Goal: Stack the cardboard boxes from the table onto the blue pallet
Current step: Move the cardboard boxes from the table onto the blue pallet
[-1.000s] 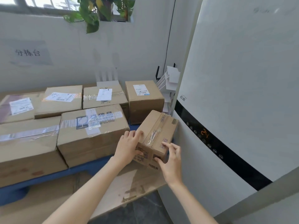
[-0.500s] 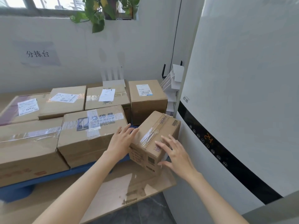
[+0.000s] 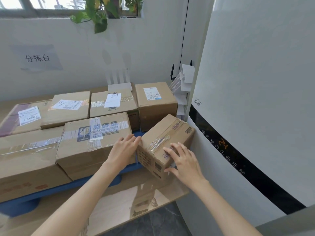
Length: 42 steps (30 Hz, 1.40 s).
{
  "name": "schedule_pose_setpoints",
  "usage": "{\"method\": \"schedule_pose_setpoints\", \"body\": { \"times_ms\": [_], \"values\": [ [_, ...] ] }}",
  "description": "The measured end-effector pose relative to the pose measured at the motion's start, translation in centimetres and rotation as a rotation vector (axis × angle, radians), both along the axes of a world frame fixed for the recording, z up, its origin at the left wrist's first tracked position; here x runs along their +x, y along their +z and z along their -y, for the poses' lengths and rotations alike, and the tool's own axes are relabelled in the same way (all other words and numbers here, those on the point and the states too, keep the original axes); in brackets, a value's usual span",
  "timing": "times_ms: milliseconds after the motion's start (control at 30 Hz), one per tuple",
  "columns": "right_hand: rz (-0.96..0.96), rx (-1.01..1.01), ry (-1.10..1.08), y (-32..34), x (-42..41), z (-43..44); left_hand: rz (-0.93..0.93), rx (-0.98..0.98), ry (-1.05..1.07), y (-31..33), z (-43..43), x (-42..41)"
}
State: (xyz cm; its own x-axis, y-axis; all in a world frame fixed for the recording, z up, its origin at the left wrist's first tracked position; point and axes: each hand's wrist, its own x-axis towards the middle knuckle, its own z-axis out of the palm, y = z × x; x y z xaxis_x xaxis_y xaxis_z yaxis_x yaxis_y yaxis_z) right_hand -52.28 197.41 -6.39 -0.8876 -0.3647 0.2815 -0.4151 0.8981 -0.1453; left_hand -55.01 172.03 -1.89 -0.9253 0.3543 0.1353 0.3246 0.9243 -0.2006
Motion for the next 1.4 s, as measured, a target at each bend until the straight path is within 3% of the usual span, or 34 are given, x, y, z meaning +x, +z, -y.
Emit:
{"method": "schedule_pose_setpoints", "body": {
  "times_ms": [433,600,700,867,1400],
  "values": [
    [-0.069,-0.043,-0.166,0.8,-2.8,7.6,0.055,0.301,0.056,0.6,0.2,0.4],
    [-0.048,-0.079,-0.045,1.9,-4.5,6.5,0.069,0.182,0.06,0.2,-0.5,-0.1],
    [-0.046,-0.091,-0.179,2.6,-6.2,2.9,0.02,0.115,0.074,-0.5,-0.7,-0.4],
    [0.12,0.025,-0.386,2.6,-8.1,-1.7,-0.032,0.123,0.089,-1.0,-0.8,-0.7],
    [0.219,-0.072,-0.328,2.1,-9.4,-1.0,-0.04,0.074,0.178,-0.8,-0.9,-1.4]
  ]
}}
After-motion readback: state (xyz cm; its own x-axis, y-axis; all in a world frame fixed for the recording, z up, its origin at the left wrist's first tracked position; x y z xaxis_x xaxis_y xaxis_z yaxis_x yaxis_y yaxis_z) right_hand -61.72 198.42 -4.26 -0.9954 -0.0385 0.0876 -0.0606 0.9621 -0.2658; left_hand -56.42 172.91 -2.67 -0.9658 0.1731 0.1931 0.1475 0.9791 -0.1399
